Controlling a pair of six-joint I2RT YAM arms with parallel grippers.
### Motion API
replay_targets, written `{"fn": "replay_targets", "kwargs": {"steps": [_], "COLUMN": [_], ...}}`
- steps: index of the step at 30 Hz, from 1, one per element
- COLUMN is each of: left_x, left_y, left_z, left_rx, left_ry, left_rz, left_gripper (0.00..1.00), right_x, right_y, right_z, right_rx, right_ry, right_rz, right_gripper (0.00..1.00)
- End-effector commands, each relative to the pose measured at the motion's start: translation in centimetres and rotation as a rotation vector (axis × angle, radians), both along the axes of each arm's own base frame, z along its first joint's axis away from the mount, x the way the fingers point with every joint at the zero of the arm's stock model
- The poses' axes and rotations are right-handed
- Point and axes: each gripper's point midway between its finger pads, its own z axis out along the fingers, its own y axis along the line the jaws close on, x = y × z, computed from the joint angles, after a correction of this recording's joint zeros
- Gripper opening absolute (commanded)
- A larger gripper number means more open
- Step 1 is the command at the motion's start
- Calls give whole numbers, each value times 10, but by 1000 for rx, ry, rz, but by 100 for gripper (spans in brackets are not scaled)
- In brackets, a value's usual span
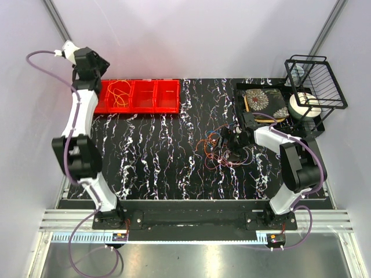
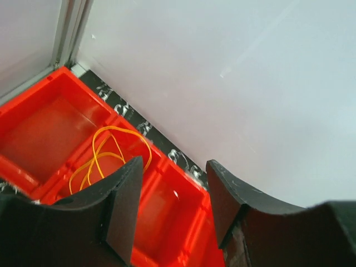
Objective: Untangle the cables
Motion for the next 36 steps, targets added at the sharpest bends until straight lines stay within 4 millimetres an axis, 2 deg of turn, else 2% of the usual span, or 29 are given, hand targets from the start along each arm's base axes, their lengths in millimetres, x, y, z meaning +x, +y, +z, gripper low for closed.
{"fn": "replay_targets", "kwargs": {"steps": [1, 2, 3, 4, 5, 6, 7, 8, 9, 10, 11, 12, 13, 15, 16, 19, 21, 22, 24, 25, 27, 28, 29, 30, 32, 33, 34, 35, 36], "left_x": [-53, -61, -70, -82, -91, -100, -113, -122, -132, -145, -154, -164, -177, -193, -207, -229, -235, -241, -240, -239, -236, -232, -228, -224, -214, -209, -207, -202, -199], "left_y": [-39, -48, -58, -79, -84, -104, -135, -150, -162, -193, -208, -221, -248, -275, -298, -342, -362, -376, -395, -404, -422, -428, -434, -438, -444, -446, -448, -454, -456], "left_z": [9, 6, -5, 4, 0, -13, -8, -14, -30, -33, -41, -56, -62, -82, -90, -117, -126, -138, -137, -146, -141, -153, -148, -164, -165, -179, -184, -179, -191], "left_rx": [-61, -46, -42, -25, 6, 27, 57, 104, 123, 137, 153, 164, 173, 175, 176, 177, 145, 139, 131, 133, 137, 154, 155, 161, 175, 185, 198, 202, 210], "left_ry": [19, 36, 70, 64, 92, 126, 120, 141, 180, 186, 202, 232, 238, 263, 267, 263, 261, 282, 259, 274, 249, 271, 260, 294, 294, 325, 337, 323, 348], "left_rz": [-111, -141, -169, -217, -236, -281, -352, -402, -427, -502, -547, -589, -662, -765, -837, -972, -1019, -1044, -1066, -1081, -1114, -1123, -1125, -1122, -1115, -1114, -1118, -1125, -1126], "left_gripper": [53, 53, 53, 53, 53, 53, 53, 53, 53, 53, 53, 53, 53, 54, 54, 60, 61, 61, 61, 61, 60, 60, 60, 59, 57, 56, 56, 55, 54], "right_x": [11, 11, 11, 10, 10, 9, 10, 10, 10, 10, 11, 15, 17, 21, 20, 20, 22, 23, 24, 23, 24, 23, 22, 22, 22, 22, 22, 22, 20], "right_y": [9, 11, 12, 14, 15, 16, 16, 15, 14, 12, 9, 1, -6, -19, -23, -44, -56, -62, -69, -71, -74, -76, -77, -79, -81, -83, -84, -84, -80], "right_z": [35, 41, 43, 45, 49, 50, 52, 56, 58, 62, 70, 71, 74, 83, 85, 92, 92, 94, 95, 96, 97, 99, 98, 100, 100, 99, 99, 95, 94], "right_rx": [21, 27, 29, 32, 38, 37, 39, 36, 32, 24, 12, -39, -70, -132, -147, -233, -278, -292, -308, -307, -303, -298, -298, -295, -280, -276, -272, -273, -253], "right_ry": [-103, -113, -117, -121, -128, -127, -134, -145, -150, -159, -177, -197, -211, -249, -260, -289, -304, -316, -321, -323, -320, -327, -329, -334, -350, -348, -352, -344, -333], "right_rz": [16, 14, 11, 10, 7, 7, 3, -3, -6, -10, -16, -44, -67, -127, -138, -216, -268, -292, -320, -328, -344, -353, -351, -361, -365, -368, -365, -362, -345], "right_gripper": [96, 96, 96, 96, 96, 96, 96, 96, 96, 96, 96, 96, 96, 96, 97, 98, 98, 98, 98, 98, 97, 97, 97, 97, 97, 97, 97, 97, 97]}}
